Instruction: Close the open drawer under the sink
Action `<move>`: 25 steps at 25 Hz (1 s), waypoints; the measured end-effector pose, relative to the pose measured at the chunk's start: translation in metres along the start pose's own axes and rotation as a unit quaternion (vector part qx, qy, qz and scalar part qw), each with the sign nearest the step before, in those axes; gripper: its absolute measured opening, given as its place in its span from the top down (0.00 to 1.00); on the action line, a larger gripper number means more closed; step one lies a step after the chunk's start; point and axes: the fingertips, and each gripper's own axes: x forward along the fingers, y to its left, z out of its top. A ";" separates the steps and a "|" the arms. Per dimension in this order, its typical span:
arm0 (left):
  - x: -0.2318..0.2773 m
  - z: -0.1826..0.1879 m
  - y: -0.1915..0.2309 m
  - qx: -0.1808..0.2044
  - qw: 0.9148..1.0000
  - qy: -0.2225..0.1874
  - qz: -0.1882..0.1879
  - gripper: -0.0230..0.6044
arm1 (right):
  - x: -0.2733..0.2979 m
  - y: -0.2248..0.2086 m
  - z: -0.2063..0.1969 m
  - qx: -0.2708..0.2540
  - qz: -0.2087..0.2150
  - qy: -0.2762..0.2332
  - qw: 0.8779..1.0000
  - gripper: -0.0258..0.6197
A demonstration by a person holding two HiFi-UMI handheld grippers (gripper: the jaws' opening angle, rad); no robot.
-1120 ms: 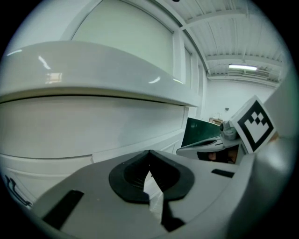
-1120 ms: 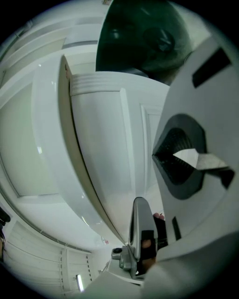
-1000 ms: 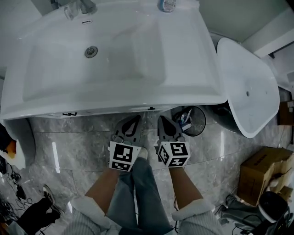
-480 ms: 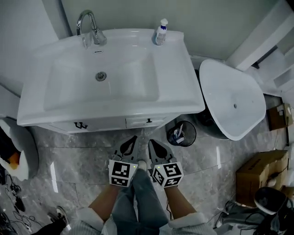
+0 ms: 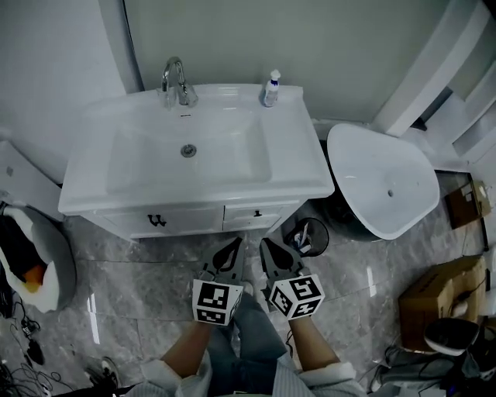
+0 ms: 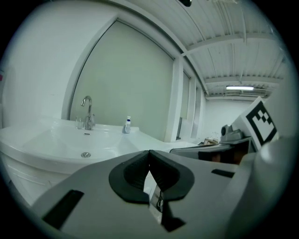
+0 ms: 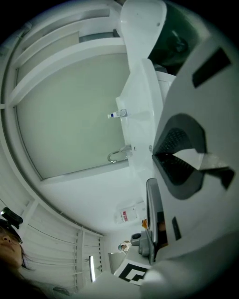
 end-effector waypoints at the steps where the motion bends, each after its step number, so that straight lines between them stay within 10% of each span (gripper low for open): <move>1: -0.007 0.009 -0.002 0.000 1.000 -0.005 -0.002 0.94 | -0.005 0.007 0.007 -0.001 0.003 -0.004 1.000 0.94; 15: -0.094 0.110 -0.018 0.036 0.996 -0.074 -0.031 0.94 | -0.051 0.096 0.089 0.001 0.081 -0.064 0.995 0.94; 25: -0.125 0.118 -0.029 0.024 0.995 -0.087 -0.046 0.94 | -0.076 0.130 0.101 -0.025 0.112 -0.064 0.991 0.95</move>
